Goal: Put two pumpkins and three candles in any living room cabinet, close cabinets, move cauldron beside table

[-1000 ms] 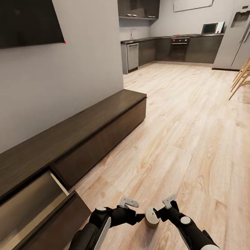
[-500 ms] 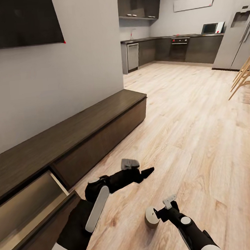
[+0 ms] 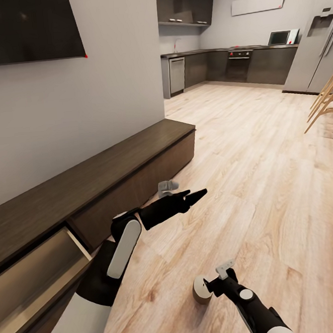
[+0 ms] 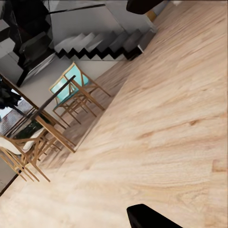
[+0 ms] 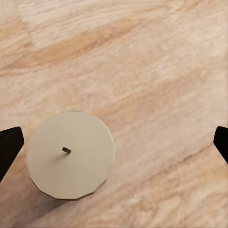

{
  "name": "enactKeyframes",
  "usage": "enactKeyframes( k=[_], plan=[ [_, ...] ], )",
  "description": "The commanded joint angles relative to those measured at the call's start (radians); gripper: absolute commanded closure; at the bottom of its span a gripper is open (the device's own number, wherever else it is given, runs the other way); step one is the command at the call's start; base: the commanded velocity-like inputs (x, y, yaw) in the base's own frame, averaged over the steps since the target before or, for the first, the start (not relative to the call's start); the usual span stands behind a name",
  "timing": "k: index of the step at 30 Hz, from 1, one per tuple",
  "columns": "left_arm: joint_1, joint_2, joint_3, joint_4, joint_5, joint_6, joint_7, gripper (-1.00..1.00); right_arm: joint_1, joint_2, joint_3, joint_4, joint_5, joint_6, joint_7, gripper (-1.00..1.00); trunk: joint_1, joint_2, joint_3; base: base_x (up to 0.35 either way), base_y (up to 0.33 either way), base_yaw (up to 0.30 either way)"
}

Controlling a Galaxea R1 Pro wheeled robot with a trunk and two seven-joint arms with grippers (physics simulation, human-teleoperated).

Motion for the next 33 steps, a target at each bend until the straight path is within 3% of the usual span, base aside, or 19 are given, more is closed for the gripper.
enactKeyframes(
  k=[1,6,10,14,16,19,23,31,33],
  plan=[
    [0.000,0.000,0.000,-0.006,0.011,0.000,0.000,-1.00,0.000,0.001,0.000,0.000,0.001,0.000,-0.001,-1.00,0.000,0.000,0.000,0.000,0.000,0.000],
    [-0.001,0.002,0.000,-0.026,0.054,0.000,-0.002,-1.00,0.000,0.005,0.002,-0.001,0.005,0.003,-0.005,-1.00,0.000,0.000,0.000,0.000,0.000,0.000],
    [0.002,0.008,-0.003,-0.028,0.066,-0.003,-0.005,-1.00,-0.001,0.006,0.015,-0.001,0.011,0.015,-0.031,-1.00,0.000,0.000,0.000,0.000,0.000,0.000],
    [0.004,0.015,-0.010,-0.025,0.068,-0.007,-0.006,-1.00,-0.001,0.007,0.076,0.002,0.037,0.039,-0.161,-1.00,0.000,0.000,0.000,0.000,0.000,0.000],
    [0.004,0.015,-0.033,-0.028,0.069,-0.008,-0.006,-1.00,-0.002,0.007,0.119,0.015,0.042,0.083,-0.265,-1.00,0.000,0.000,0.000,0.000,0.000,0.000],
    [0.004,0.014,-0.085,-0.030,0.069,-0.011,-0.005,-1.00,-0.004,0.006,0.147,0.026,0.042,0.118,-0.339,-1.00,0.000,0.000,0.000,0.000,0.000,0.000],
    [0.004,0.014,-0.103,-0.034,0.069,-0.011,-0.005,-1.00,-0.005,0.004,0.154,0.029,0.043,0.108,-0.356,-1.00,0.000,0.000,0.000,0.000,0.000,0.000],
    [0.004,0.016,-0.104,-0.046,0.070,-0.008,-0.012,-1.00,-0.005,0.006,0.154,0.027,0.040,0.062,-0.358,-1.00,0.000,0.000,0.000,0.000,0.000,0.000],
    [0.004,0.017,-0.103,-0.047,0.070,-0.007,-0.016,-1.00,-0.004,0.006,0.153,0.030,0.040,0.015,-0.358,-1.00,0.000,0.000,0.000,0.000,0.000,0.000]
  ],
)
